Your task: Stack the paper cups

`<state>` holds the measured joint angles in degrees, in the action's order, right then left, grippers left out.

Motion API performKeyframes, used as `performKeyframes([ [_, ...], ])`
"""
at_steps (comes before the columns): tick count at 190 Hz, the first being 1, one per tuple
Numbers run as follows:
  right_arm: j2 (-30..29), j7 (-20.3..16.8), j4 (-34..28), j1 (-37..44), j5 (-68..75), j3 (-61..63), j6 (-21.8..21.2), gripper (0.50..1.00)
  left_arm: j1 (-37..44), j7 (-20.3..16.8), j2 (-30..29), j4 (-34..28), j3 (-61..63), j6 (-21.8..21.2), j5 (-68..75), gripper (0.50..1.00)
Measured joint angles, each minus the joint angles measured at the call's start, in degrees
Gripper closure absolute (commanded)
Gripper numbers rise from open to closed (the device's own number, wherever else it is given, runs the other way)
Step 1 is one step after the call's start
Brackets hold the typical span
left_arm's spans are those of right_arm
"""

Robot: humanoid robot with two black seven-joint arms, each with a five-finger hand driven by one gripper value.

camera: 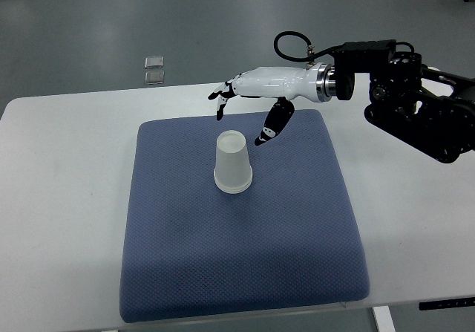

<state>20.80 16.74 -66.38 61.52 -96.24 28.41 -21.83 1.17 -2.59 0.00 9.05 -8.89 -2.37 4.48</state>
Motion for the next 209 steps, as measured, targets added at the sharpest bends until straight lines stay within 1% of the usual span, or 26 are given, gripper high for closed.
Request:
performKeyframes([
  [17,0.0,-0.1,1.3,0.0,2.5,1.5,0.0,0.581,0.0,0.0,0.0,0.0,0.0,0.0,0.0,0.5],
  [32,-0.1,-0.6,3.6,-0.4,8.2,4.2,0.1,0.581,0.0,0.0,0.0,0.0,0.0,0.0,0.0,0.5],
  [54,-0.5,-4.1,8.6,-1.6,19.7,9.6,1.4,0.581,0.0,0.0,0.0,0.0,0.0,0.0,0.0,0.5],
  [75,-1.8,-7.6,13.9,-3.0,29.3,13.2,5.9,0.581,0.0,0.0,0.0,0.0,0.0,0.0,0.0,0.5],
  [101,-3.1,-9.5,19.6,-4.5,39.8,14.3,13.0,0.581,0.0,0.0,0.0,0.0,0.0,0.0,0.0,0.5],
  [115,-3.6,-10.5,22.2,-5.7,46.5,14.4,16.1,0.581,0.0,0.0,0.0,0.0,0.0,0.0,0.0,0.5],
  [141,-4.0,-11.6,25.7,-7.7,58.9,14.4,19.7,0.581,0.0,0.0,0.0,0.0,0.0,0.0,0.0,0.5],
  [164,-4.4,-11.8,27.8,-9.0,67.9,14.4,21.5,0.581,0.0,0.0,0.0,0.0,0.0,0.0,0.0,0.5],
  [182,-5.1,-11.8,28.3,-9.8,71.2,14.4,21.9,0.581,0.0,0.0,0.0,0.0,0.0,0.0,0.0,0.5],
  [209,-5.8,-11.6,28.6,-10.8,72.1,14.3,22.8,0.581,0.0,0.0,0.0,0.0,0.0,0.0,0.0,0.5],
])
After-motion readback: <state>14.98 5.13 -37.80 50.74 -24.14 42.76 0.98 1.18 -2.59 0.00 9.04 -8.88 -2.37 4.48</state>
